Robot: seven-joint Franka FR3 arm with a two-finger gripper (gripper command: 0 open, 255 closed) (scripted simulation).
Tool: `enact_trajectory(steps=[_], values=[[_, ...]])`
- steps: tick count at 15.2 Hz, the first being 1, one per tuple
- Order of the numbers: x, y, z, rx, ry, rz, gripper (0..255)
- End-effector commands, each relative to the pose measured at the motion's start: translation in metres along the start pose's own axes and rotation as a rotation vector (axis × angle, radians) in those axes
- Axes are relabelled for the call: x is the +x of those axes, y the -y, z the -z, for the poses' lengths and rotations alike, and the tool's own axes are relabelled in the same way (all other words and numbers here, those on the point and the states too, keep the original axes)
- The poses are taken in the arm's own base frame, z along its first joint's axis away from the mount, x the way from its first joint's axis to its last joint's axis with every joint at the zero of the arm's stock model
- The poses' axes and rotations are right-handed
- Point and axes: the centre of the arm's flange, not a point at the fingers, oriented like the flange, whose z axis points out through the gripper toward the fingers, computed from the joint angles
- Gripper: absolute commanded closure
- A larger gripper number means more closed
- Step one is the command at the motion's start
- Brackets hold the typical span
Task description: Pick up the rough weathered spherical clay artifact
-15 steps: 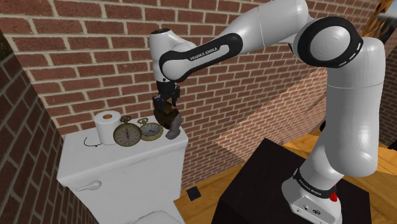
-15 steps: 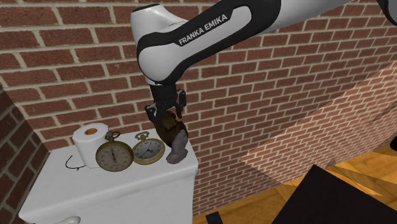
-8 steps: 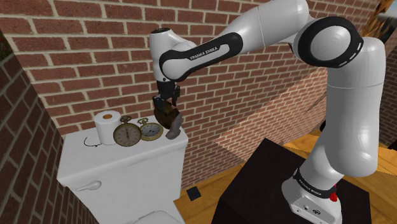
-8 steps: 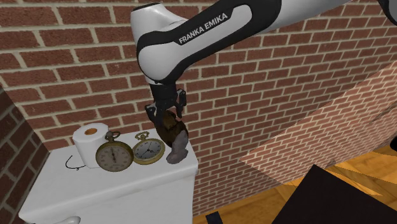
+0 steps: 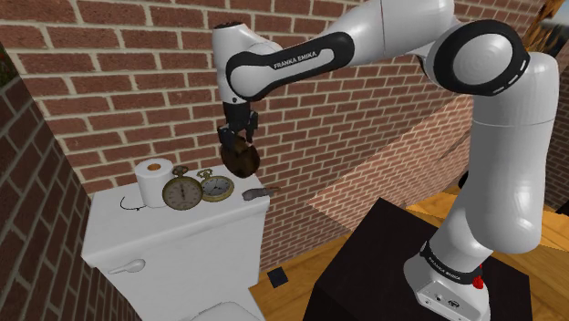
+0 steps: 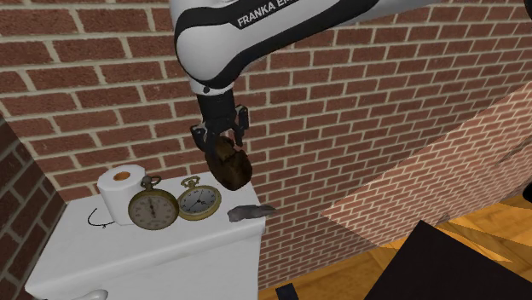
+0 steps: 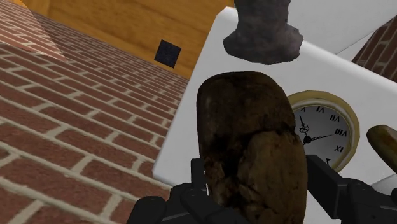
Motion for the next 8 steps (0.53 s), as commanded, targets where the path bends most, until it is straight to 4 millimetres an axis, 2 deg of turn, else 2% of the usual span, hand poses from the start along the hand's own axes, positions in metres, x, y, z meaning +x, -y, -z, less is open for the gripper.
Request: enact_trajectory(steps=[1, 6, 8], values=[[0.000, -0.002, 0.011, 0.000, -0.001, 0.000, 255], [0.001, -0.005, 0.038, 0.000, -0.001, 0.000, 255], [0.001, -0.005, 0.038, 0.000, -0.001, 0.000, 255]])
